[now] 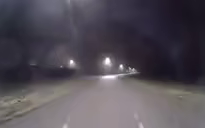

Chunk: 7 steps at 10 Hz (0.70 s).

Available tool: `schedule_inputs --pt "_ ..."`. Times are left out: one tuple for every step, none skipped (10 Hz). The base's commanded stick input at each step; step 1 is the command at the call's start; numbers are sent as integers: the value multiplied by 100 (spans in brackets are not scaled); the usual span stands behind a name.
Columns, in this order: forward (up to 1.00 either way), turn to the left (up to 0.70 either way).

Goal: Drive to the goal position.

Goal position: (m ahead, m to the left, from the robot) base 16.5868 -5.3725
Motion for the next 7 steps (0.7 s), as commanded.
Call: schedule_inputs --pt "100 6" --pt "100 6" --pt "100 5" --pt "100 5" --pt "100 5" --pt "100 5" --pt "100 5"
